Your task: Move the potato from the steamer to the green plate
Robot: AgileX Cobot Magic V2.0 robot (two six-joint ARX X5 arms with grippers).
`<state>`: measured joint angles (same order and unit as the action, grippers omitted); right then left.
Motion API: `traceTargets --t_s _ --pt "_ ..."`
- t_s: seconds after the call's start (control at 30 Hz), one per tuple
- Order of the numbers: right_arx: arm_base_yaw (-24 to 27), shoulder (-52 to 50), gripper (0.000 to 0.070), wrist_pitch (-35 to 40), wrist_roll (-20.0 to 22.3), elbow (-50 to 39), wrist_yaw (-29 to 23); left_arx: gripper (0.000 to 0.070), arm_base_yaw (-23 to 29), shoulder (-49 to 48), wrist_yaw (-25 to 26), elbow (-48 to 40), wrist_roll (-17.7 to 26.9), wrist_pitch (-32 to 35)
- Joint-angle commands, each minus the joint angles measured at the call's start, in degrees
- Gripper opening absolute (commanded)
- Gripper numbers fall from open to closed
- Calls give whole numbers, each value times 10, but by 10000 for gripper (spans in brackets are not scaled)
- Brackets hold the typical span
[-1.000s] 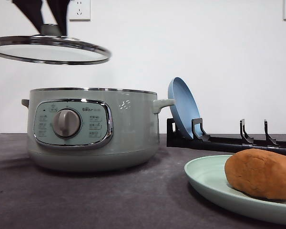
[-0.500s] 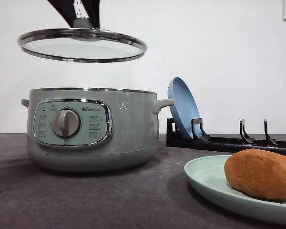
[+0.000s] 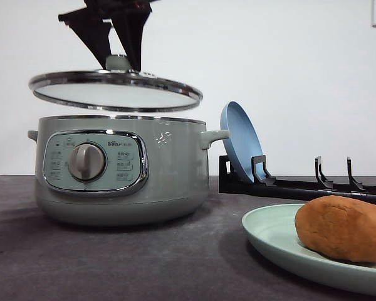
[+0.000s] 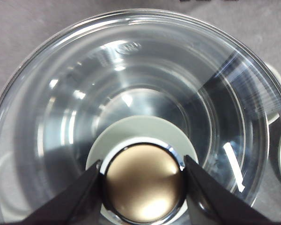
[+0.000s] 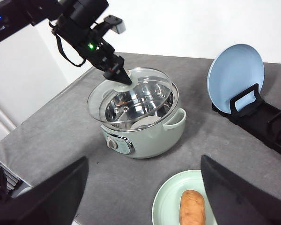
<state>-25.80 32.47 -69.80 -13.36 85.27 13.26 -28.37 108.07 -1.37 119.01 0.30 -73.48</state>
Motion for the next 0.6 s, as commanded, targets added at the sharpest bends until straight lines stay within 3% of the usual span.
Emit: traceTargets --t_s 0.0,0.57 --pt "-2 3 480 8 6 10 -2 0 -6 1 -1 4 -3 19" --pt "-2 3 480 7 15 10 -2 0 -6 6 -1 -19 -3 46"
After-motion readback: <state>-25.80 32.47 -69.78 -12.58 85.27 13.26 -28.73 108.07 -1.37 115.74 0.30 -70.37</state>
